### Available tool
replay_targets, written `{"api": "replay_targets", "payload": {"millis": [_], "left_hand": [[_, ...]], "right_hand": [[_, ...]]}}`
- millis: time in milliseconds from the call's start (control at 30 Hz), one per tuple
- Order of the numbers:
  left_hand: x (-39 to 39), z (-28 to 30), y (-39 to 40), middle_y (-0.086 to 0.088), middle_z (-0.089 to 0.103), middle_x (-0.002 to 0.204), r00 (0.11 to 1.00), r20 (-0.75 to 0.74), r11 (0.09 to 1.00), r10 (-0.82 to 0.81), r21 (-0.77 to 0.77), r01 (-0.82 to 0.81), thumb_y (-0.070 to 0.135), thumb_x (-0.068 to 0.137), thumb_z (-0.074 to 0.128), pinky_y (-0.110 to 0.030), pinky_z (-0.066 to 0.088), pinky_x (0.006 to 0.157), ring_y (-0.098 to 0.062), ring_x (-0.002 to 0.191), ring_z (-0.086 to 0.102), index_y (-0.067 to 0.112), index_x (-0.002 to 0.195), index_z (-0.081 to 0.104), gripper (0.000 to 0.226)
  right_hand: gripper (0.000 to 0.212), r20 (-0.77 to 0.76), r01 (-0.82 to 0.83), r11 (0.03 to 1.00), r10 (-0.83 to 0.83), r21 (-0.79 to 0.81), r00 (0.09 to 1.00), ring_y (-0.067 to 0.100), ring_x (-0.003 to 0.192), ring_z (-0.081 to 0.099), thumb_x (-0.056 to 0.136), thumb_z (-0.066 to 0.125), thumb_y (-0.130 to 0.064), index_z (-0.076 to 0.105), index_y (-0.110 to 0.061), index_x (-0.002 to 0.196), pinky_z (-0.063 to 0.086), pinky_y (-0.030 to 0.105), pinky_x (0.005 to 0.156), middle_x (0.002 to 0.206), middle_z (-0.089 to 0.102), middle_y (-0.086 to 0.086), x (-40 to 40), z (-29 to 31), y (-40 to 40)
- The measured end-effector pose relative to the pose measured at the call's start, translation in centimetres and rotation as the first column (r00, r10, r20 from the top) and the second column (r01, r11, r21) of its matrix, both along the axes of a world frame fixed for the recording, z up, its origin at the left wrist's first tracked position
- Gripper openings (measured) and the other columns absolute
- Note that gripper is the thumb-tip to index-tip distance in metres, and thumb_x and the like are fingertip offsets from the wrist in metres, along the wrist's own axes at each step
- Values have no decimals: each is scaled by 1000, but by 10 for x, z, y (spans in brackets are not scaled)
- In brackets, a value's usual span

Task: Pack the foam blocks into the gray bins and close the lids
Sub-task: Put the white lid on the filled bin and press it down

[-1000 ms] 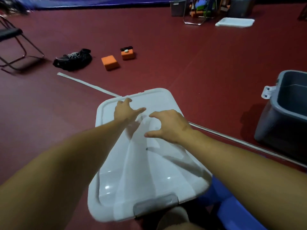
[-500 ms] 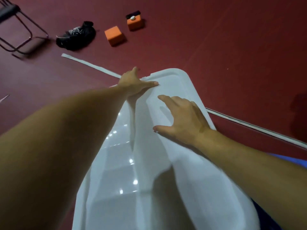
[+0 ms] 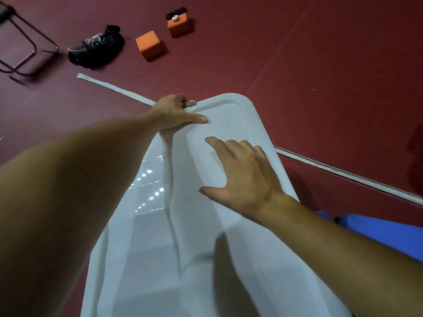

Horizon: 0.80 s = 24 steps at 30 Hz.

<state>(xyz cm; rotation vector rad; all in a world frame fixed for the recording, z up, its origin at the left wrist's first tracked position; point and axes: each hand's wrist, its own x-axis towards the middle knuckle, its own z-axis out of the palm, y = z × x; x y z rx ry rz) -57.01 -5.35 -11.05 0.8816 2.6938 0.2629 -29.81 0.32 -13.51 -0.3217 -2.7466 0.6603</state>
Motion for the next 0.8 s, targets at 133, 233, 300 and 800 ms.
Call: {"api": "replay_targets", "payload": {"millis": [133,233,300,800], "left_hand": [[16,-12,-16,11,65,102,977,-204,968,57,251,-4,90,42,68,-31,42,69,-12,89,58,25,89,55,82],[32,-15,-20,18,71,95,969,-203,931,141,361,-60,88,43,69,-30,50,71,-5,82,62,20,86,53,82],[43,-16,-21,12,68,82,955,-230,917,186,389,-85,86,45,70,-30,46,63,-9,75,59,19,85,55,80],[110,-9,-26,1,65,126,960,-266,937,89,349,10,71,70,69,-37,46,98,-22,117,58,28,131,55,76]], "right_hand": [[94,4,-2,999,2,-37,1000,23,99,53,68,71,-64,27,-26,142,43,40,87,113,60,0,1,1,-2],[95,18,12,999,-11,-49,1000,23,102,53,69,70,-64,24,-26,143,43,39,90,115,59,1,4,3,-3],[97,27,24,998,-22,-58,999,23,106,53,71,70,-64,21,-26,145,41,38,91,119,58,1,7,4,-4],[107,238,276,890,-198,-362,951,19,122,53,62,84,-48,24,-40,150,39,21,86,140,52,-12,133,7,3]]}}
